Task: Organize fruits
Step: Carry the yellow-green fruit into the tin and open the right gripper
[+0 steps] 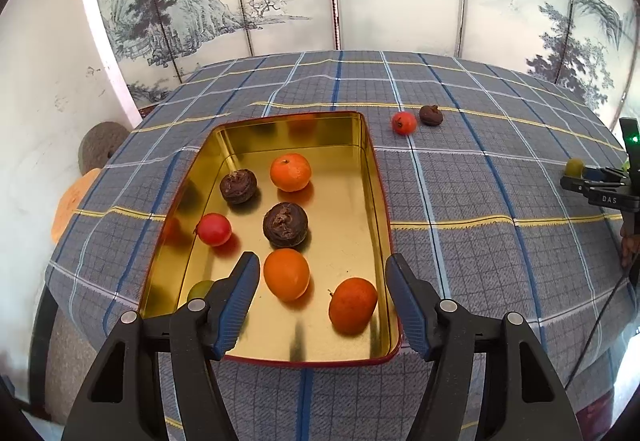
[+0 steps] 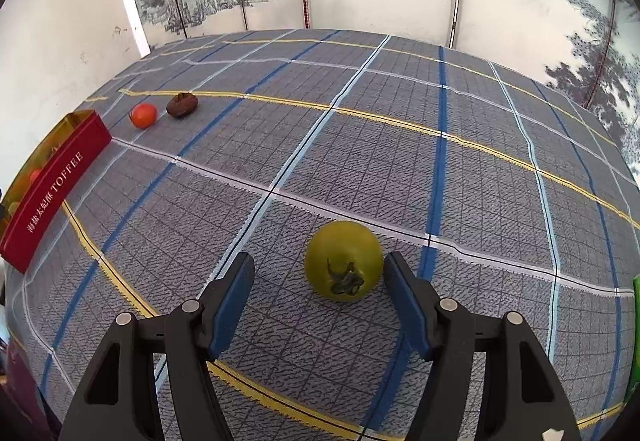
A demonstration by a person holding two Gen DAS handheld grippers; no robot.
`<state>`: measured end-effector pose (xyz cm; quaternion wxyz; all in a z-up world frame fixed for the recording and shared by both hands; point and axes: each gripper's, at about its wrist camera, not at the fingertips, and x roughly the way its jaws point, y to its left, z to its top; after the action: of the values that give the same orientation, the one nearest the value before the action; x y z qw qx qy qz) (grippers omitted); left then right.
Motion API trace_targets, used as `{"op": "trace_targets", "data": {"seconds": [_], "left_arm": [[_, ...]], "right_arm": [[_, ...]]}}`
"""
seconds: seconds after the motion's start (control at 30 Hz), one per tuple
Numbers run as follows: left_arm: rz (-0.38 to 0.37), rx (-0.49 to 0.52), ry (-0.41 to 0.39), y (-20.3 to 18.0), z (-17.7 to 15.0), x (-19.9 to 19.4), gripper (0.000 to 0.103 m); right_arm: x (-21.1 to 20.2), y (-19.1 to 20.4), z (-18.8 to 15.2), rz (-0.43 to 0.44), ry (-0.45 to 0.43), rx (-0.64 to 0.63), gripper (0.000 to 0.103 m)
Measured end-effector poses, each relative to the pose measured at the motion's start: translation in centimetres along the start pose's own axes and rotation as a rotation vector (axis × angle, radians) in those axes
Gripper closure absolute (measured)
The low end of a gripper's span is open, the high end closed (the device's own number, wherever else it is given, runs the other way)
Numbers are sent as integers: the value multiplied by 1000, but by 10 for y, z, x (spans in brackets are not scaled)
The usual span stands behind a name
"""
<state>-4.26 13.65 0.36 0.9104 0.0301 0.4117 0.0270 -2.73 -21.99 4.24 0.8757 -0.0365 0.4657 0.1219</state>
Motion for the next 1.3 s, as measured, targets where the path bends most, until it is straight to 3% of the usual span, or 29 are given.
{"op": "trace_targets", "data": {"seconds": [0.13,0.23,0.27,0.37,0.57,0.77,0.9,1.0,1.3], "left_arm": [[-5,-16,1,4,-2,-4,37],[-3,-32,-2,9,-4,-8,37],[4,-42,-7,12,-4,-10,37],[28,-98,-38,27,-7,-22,37],[117,-151,-69,56,-11,-39,37],[122,-177,-46,72,-17,-41,37],[145,-160,-46,75,-21,-44,33],[165,-147,-59,78,-23,-46,28],[183,-138,-54,84,-29,-42,24]], "right_arm": [[1,-4,2,3,-1,15,41],[2,-7,5,-14,10,8,60],[2,-9,7,-20,21,14,71],[-2,-3,14,-8,40,5,72],[-53,90,49,261,-103,-115,72],[-42,208,83,484,-95,-233,72],[-18,262,92,517,-59,-278,72],[2,286,95,480,-23,-311,71],[35,297,98,415,37,-316,69]]}}
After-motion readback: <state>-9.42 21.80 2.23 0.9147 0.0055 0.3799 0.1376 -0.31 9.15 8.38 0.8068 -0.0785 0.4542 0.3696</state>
